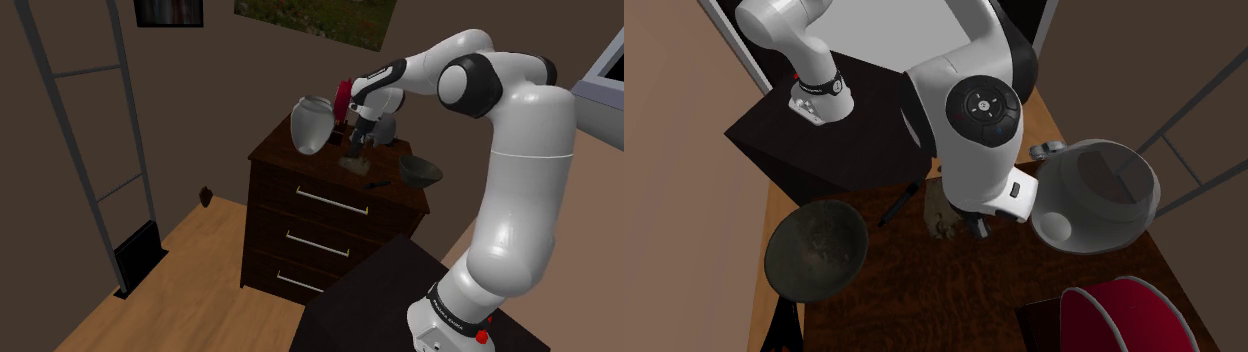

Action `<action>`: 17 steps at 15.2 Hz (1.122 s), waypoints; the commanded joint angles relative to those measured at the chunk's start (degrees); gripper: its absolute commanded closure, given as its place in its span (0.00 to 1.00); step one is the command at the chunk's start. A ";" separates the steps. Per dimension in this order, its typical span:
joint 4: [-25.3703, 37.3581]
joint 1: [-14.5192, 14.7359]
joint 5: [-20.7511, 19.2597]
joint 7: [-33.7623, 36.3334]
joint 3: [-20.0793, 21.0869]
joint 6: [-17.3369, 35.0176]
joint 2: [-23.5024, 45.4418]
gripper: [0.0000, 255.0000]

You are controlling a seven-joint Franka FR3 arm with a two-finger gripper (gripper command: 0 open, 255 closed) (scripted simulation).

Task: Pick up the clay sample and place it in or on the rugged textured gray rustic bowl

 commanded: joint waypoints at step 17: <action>6.70 0.82 -3.86 3.43 -1.60 -11.44 -5.59 1.00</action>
